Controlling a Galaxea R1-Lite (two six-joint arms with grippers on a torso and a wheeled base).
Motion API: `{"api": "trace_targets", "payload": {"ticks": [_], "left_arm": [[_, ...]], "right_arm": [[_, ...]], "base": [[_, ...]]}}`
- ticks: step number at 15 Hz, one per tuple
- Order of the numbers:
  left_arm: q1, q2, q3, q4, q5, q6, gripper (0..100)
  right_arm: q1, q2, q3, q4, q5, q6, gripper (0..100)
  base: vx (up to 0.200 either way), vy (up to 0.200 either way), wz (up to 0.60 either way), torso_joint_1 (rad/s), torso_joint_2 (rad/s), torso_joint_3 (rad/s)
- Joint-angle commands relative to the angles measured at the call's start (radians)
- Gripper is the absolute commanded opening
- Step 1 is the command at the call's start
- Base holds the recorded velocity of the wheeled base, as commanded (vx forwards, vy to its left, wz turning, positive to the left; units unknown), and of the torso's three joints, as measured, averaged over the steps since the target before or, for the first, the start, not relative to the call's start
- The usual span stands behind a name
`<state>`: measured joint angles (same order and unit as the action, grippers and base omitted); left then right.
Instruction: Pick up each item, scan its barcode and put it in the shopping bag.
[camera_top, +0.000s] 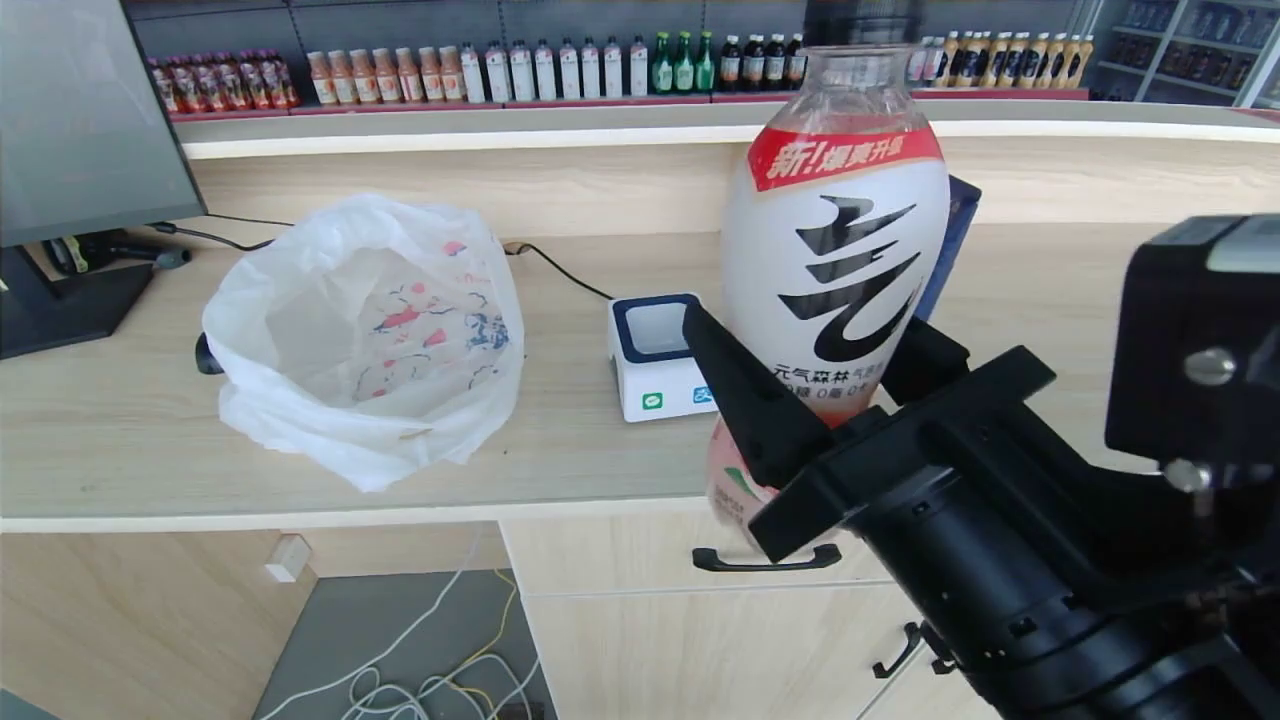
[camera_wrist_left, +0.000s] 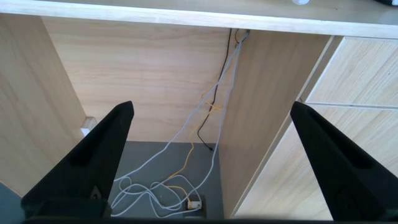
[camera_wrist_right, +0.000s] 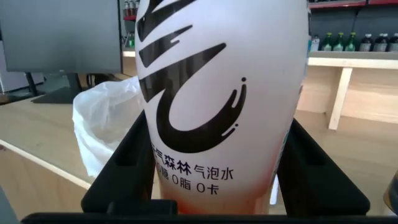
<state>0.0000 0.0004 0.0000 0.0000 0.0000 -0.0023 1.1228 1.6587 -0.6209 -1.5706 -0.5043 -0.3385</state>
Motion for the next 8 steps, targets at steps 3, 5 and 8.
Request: {"api": "trace_targets", "payload": {"ticks": [3, 5, 8], "left_arm": [[0.0, 0.0, 0.0, 0.0, 0.0, -0.001, 100], [0.0, 0.0, 0.0, 0.0, 0.0, -0.001, 100], [0.0, 0.0, 0.0, 0.0, 0.0, -0.001, 100]], "right_arm": [[-0.179, 0.0, 0.075, 0.0, -0.005, 0.153, 0], [-0.189, 0.0, 0.07, 0.0, -0.003, 0.194, 0], [-0.213, 0.001, 0.059, 0.0, 0.003, 0.285, 0]], "base": [[0.0, 0.0, 0.0, 0.0, 0.0, 0.0], [0.0, 0.0, 0.0, 0.0, 0.0, 0.0], [0.0, 0.0, 0.0, 0.0, 0.0, 0.0]]}}
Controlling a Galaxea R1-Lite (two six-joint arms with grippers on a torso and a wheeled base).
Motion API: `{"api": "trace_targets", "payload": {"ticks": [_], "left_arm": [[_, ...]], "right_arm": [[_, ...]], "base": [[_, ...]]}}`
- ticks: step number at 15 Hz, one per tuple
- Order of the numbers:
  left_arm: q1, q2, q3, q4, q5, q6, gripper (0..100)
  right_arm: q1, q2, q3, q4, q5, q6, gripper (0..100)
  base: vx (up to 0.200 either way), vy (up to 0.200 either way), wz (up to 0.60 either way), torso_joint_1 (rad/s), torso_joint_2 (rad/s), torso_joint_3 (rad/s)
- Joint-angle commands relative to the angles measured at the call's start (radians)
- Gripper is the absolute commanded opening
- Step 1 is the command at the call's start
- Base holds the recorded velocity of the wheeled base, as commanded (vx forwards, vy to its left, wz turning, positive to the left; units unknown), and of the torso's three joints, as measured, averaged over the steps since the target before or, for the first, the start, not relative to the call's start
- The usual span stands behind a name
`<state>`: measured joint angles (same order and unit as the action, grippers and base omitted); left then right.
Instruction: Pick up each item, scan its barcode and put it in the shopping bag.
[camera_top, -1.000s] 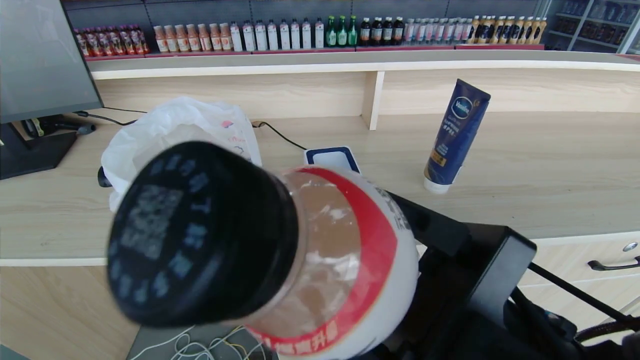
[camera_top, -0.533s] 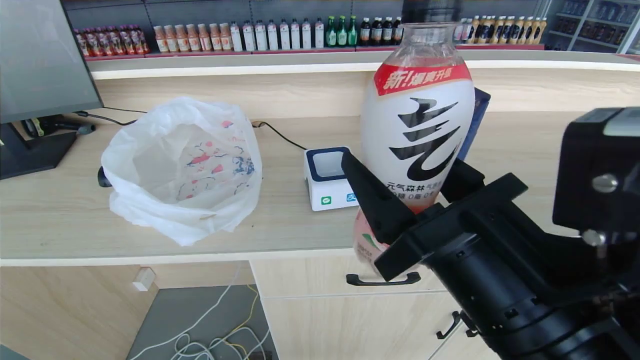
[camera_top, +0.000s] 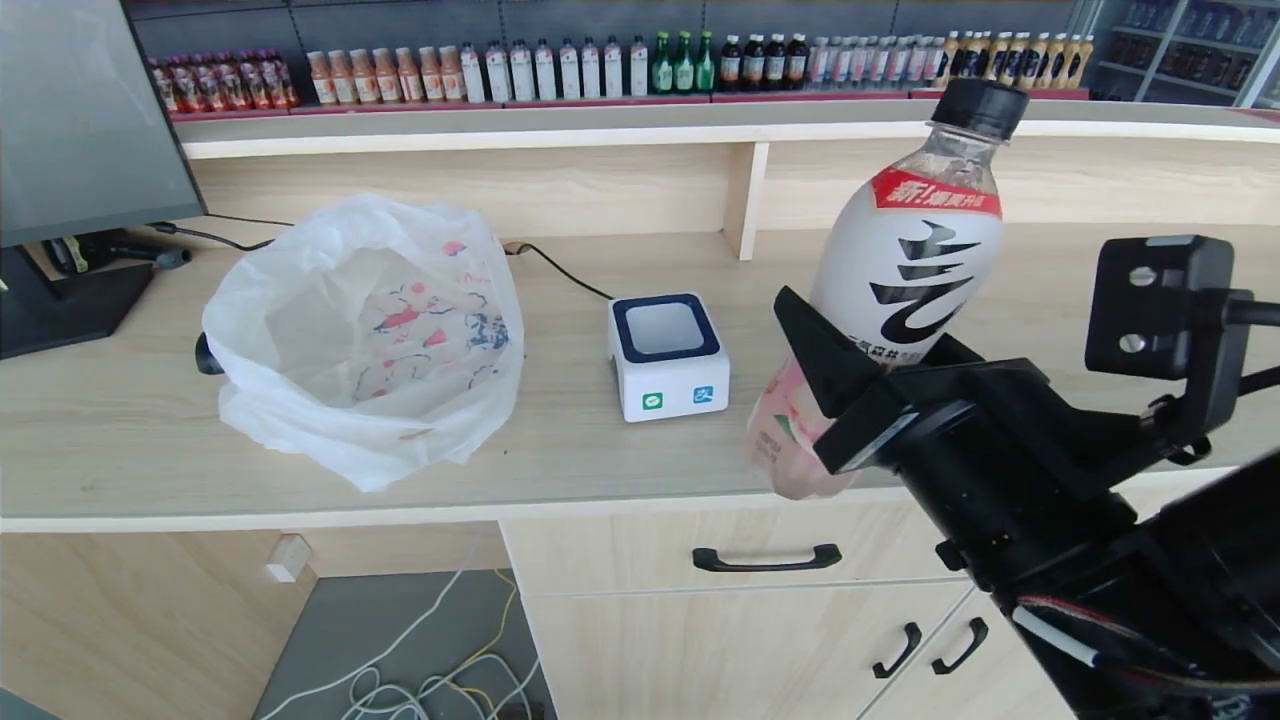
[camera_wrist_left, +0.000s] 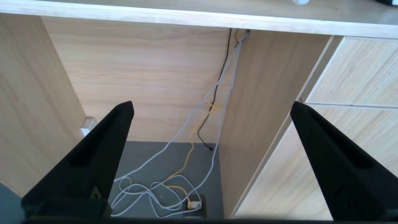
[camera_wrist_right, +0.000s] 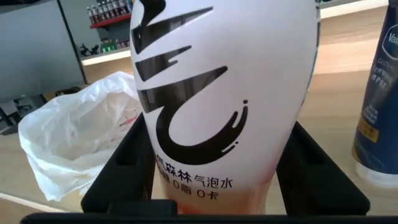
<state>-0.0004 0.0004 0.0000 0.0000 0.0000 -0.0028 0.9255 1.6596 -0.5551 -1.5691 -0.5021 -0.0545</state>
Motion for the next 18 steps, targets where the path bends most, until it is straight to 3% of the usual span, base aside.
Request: {"api": "trace_targets", "payload": {"ticks": [1, 11, 18], "left_arm": [[0.0, 0.0, 0.0, 0.0, 0.0, 0.0, 100], [0.0, 0.0, 0.0, 0.0, 0.0, -0.003, 100], [0.0, 0.0, 0.0, 0.0, 0.0, -0.003, 100]], "right_arm": [[-0.034, 0.0, -0.022, -0.002, 0.001, 0.001, 0], [-0.039, -0.06, -0.055, -0.002, 0.002, -0.01, 0], [-0.037, -0.075, -0.054, -0.002, 0.022, -0.011, 0]], "base": [[0.0, 0.0, 0.0, 0.0, 0.0, 0.0], [0.0, 0.0, 0.0, 0.0, 0.0, 0.0], [0.0, 0.2, 0.0, 0.003, 0.0, 0.0]]}}
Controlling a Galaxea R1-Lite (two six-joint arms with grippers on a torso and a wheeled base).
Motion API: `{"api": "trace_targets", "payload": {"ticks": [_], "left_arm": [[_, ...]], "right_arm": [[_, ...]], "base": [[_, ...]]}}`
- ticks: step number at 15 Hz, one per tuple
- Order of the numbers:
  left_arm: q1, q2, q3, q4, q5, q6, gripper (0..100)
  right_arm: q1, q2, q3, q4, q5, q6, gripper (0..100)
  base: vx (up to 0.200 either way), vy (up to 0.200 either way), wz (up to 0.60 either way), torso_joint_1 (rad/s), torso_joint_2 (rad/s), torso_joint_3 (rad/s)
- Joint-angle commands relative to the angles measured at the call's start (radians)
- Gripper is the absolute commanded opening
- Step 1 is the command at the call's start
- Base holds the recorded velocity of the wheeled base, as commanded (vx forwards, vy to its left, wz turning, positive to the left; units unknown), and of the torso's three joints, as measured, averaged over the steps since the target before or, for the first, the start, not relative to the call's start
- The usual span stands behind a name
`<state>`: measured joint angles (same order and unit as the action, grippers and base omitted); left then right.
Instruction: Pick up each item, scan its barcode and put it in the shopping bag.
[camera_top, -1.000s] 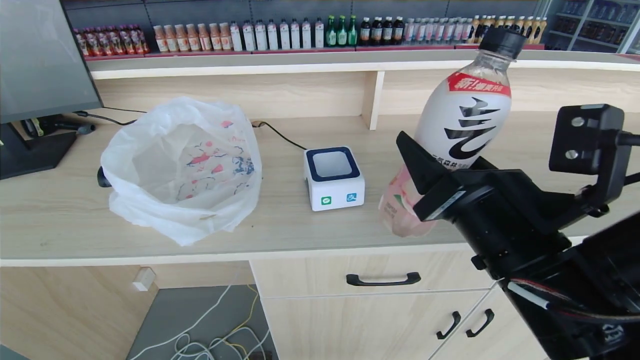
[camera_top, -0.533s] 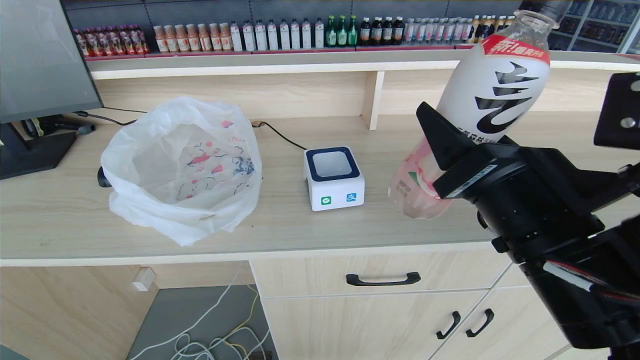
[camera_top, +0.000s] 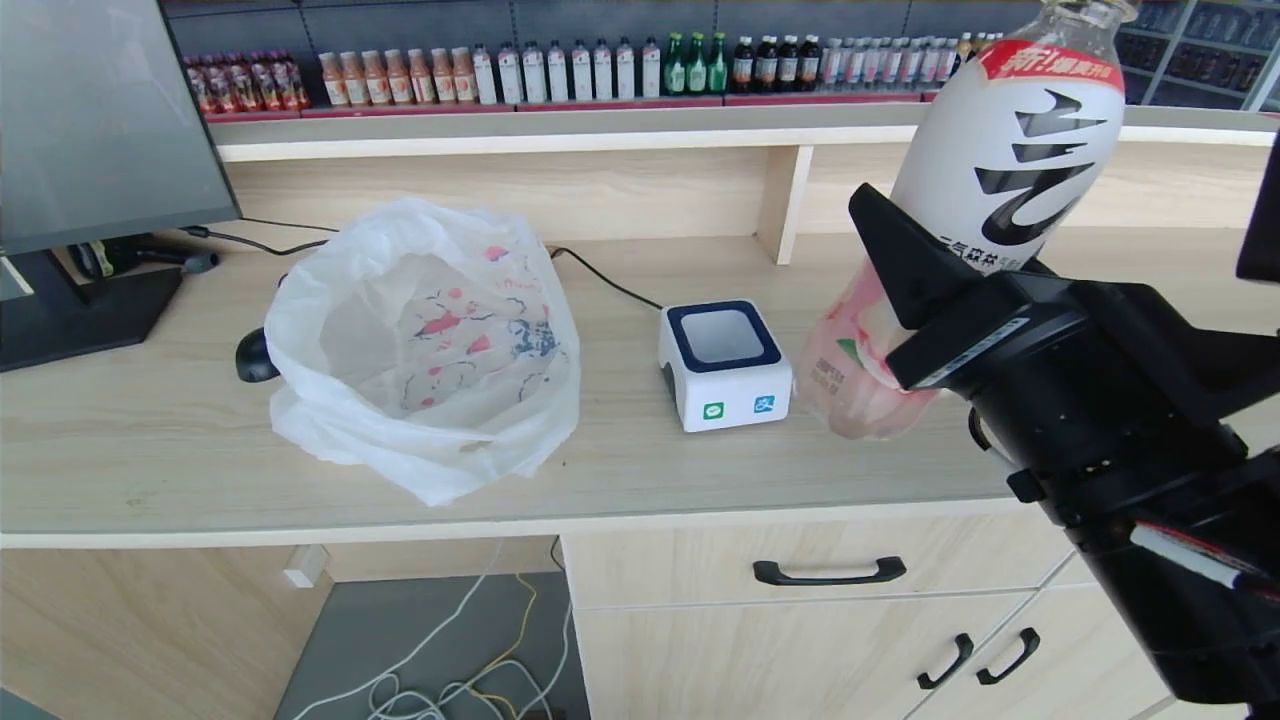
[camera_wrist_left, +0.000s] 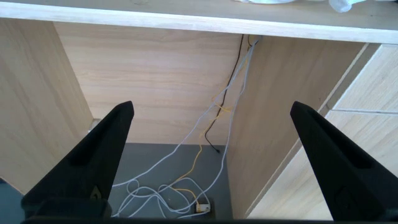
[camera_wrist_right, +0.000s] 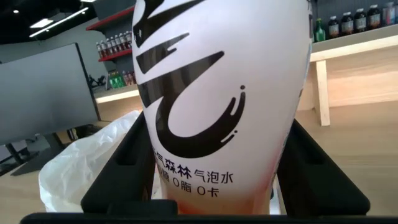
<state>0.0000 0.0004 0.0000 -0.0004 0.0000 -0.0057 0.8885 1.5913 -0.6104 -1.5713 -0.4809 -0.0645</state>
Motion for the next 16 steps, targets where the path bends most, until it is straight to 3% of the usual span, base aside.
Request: {"api": "trace_targets", "payload": {"ticks": [1, 5, 13, 16], "left_arm": [[0.0, 0.0, 0.0, 0.0, 0.0, 0.0, 100], [0.0, 0.0, 0.0, 0.0, 0.0, 0.0, 100], [0.0, 0.0, 0.0, 0.0, 0.0, 0.003, 100], [0.0, 0.0, 0.0, 0.0, 0.0, 0.001, 100]], "right_arm": [[0.0, -0.014, 0.008, 0.0, 0.001, -0.001, 0], [0.0, -0.033, 0.029, 0.0, 0.001, -0.001, 0], [0.0, -0.007, 0.014, 0.0, 0.001, -0.015, 0], [-0.017, 0.026, -0.031, 0.0, 0.018, 0.092, 0]], "base": [[0.0, 0.2, 0.0, -0.012, 0.0, -0.007], [0.0, 0.2, 0.0, 0.006, 0.01, -0.002], [0.0, 0.0, 0.0, 0.0, 0.0, 0.0], [0.0, 0.0, 0.0, 0.0, 0.0, 0.0]]}}
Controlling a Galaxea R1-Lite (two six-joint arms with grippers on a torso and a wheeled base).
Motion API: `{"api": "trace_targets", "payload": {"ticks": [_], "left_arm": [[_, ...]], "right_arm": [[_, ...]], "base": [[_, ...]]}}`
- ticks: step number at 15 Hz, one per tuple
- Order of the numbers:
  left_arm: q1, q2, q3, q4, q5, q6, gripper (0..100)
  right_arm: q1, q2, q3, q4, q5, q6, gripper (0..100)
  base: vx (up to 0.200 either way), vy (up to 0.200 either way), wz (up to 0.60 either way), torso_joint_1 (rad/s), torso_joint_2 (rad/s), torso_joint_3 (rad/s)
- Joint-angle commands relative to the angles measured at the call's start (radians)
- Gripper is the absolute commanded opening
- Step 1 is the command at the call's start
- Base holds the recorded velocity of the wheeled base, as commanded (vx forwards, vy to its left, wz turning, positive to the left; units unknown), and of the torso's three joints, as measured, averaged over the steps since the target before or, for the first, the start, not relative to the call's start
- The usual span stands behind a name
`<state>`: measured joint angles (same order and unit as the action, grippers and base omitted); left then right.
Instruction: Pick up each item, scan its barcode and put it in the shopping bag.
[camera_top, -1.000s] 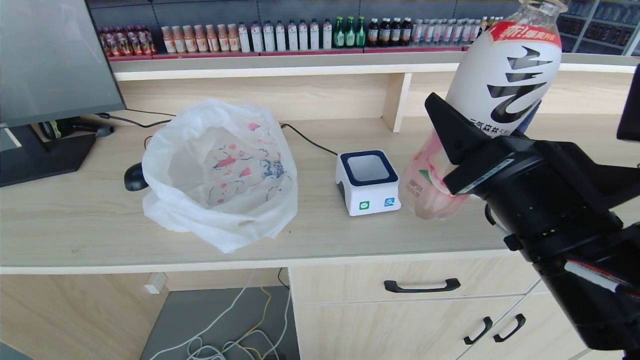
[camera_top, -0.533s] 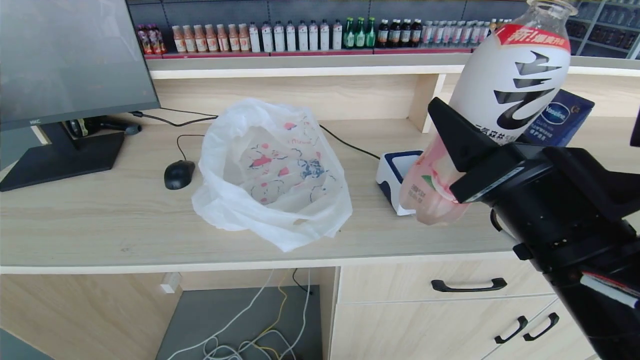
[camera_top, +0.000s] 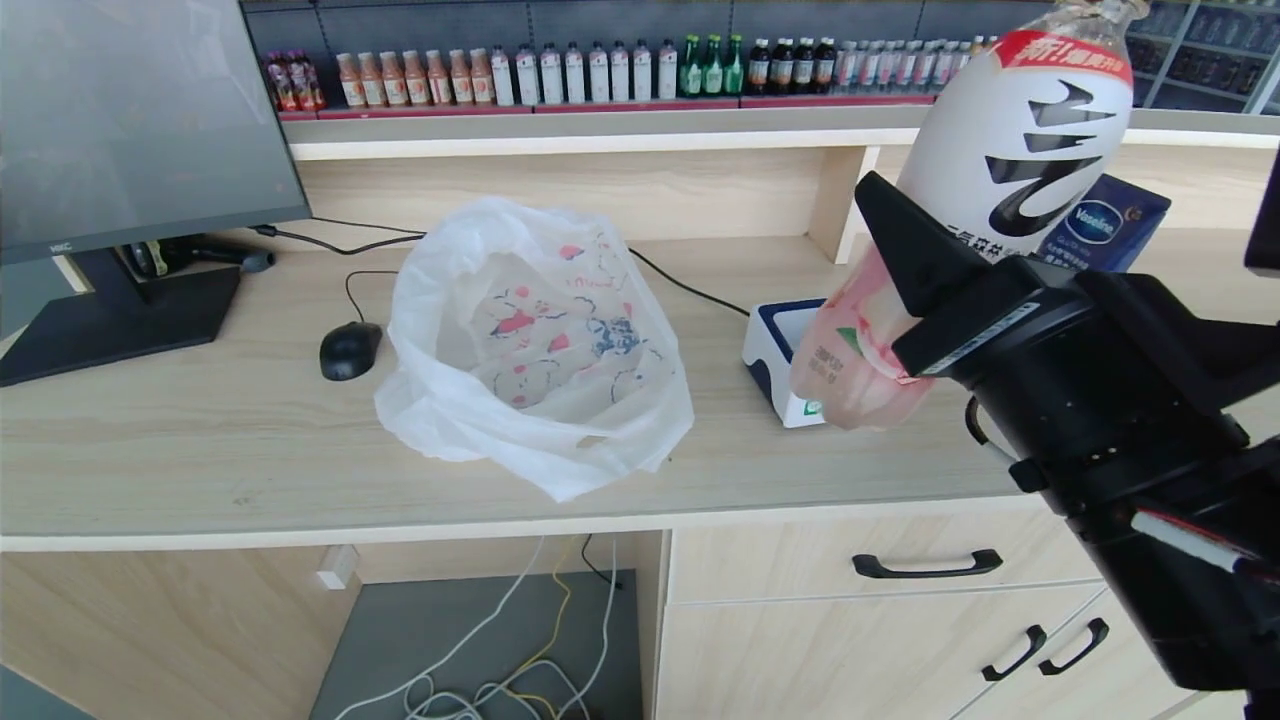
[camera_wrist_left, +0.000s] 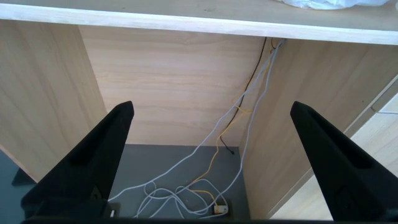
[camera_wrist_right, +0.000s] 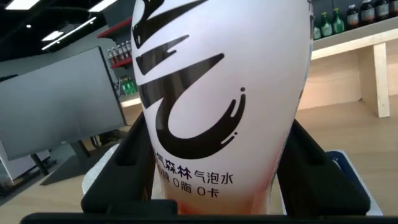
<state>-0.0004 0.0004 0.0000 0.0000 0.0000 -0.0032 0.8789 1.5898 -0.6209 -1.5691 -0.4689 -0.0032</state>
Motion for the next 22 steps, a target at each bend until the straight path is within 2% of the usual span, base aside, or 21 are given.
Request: {"api": "trace_targets", "payload": {"ticks": [1, 2, 5, 9, 11, 13, 15, 17, 22], "left_arm": [[0.0, 0.0, 0.0, 0.0, 0.0, 0.0, 100], [0.0, 0.0, 0.0, 0.0, 0.0, 0.0, 100], [0.0, 0.0, 0.0, 0.0, 0.0, -0.001, 100], [0.0, 0.0, 0.0, 0.0, 0.0, -0.001, 100], [0.0, 0.0, 0.0, 0.0, 0.0, 0.0, 100], [-0.001, 0.0, 0.0, 0.0, 0.0, 0.0, 100], [0.0, 0.0, 0.0, 0.0, 0.0, 0.0, 100], [0.0, 0.0, 0.0, 0.0, 0.0, 0.0, 100], [0.0, 0.0, 0.0, 0.0, 0.0, 0.0, 100]], "right_arm": [[-0.011, 0.033, -0.025, -0.002, 0.007, 0.043, 0], [-0.026, 0.042, -0.04, -0.002, 0.01, 0.065, 0], [-0.12, 0.047, -0.158, 0.178, 0.019, 0.232, 0], [-0.255, 0.11, -0.356, 0.356, 0.009, 0.456, 0], [-0.288, 0.13, -0.404, 0.417, 0.007, 0.542, 0], [-0.313, 0.153, -0.41, 0.422, 0.006, 0.623, 0], [-0.324, 0.171, -0.41, 0.423, -0.03, 0.686, 0], [-0.331, 0.202, -0.416, 0.425, -0.079, 0.81, 0], [-0.344, 0.234, -0.415, 0.425, -0.097, 0.925, 0]], "base": [[0.0, 0.0, 0.0, 0.0, 0.0, 0.0], [0.0, 0.0, 0.0, 0.0, 0.0, 0.0], [0.0, 0.0, 0.0, 0.0, 0.0, 0.0], [0.0, 0.0, 0.0, 0.0, 0.0, 0.0], [0.0, 0.0, 0.0, 0.0, 0.0, 0.0], [0.0, 0.0, 0.0, 0.0, 0.0, 0.0], [0.0, 0.0, 0.0, 0.0, 0.0, 0.0], [0.0, 0.0, 0.0, 0.0, 0.0, 0.0], [0.0, 0.0, 0.0, 0.0, 0.0, 0.0]]}}
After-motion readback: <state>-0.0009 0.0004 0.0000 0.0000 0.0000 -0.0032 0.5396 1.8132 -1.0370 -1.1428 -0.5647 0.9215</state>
